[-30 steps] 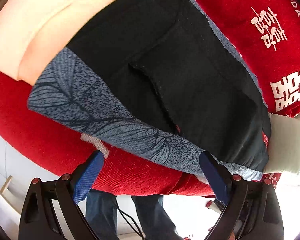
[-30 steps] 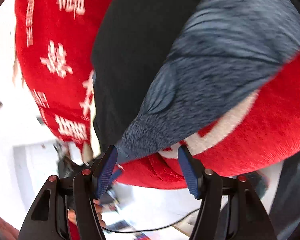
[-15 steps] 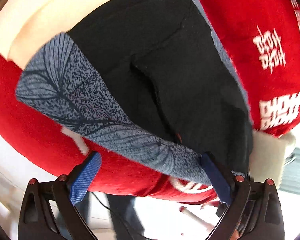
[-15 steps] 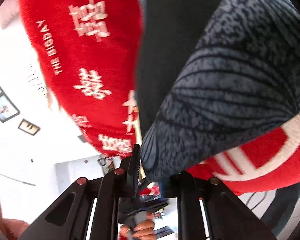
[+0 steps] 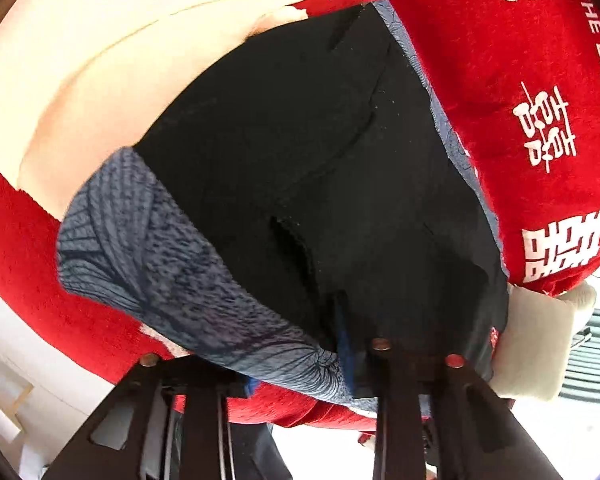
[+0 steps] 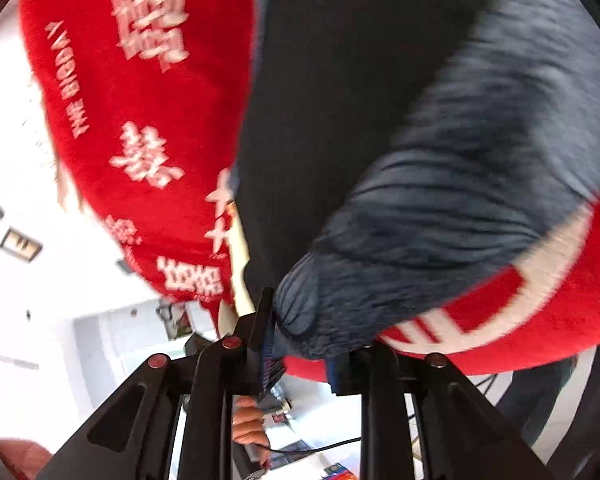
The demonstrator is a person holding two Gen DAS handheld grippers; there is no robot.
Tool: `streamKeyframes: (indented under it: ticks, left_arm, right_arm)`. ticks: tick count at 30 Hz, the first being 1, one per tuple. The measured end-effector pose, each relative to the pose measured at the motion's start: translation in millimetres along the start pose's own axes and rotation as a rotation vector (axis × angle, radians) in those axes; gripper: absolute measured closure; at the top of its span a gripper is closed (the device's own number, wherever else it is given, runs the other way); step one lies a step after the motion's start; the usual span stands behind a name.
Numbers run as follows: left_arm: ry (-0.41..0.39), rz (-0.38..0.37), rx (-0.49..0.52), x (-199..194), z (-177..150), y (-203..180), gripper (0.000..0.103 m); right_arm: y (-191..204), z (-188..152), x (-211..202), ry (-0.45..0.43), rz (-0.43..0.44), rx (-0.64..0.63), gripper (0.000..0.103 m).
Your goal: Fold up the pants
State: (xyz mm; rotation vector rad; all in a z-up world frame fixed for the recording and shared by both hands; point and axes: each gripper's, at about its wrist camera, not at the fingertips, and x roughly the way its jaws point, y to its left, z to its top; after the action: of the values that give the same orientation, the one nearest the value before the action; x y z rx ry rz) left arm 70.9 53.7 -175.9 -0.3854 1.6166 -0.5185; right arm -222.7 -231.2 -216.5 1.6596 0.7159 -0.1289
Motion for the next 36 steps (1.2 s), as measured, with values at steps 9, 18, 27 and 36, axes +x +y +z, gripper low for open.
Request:
streamKeyframes:
  ticks: [9,18,27,36]
  left_arm:
    - [-0.003,0.023,0.111,-24.6,9.1,-37.2,0.075]
    - [-0.118,0.003,0.22,-46.7,69.4,-122.1,0.075]
    - [-0.203,0.114,0.227,26.6,170.5,-161.9,0.074]
    - [-0.265,0.26,0.201,51.0,197.6,-173.2,0.034]
  right_arm:
    - [38.9,-2.1,-30.3,-0.06,-0.042,-0.039,0.092]
    - [134.8,89.9,-11.6,0.08,-0.107,-0.249,0.092]
    - [154.6,212.6,66.5,0.165,-0.256,-0.278,0.089]
    - [117.5,256.6,98.4,0.224,-0.297,-0.211,0.067]
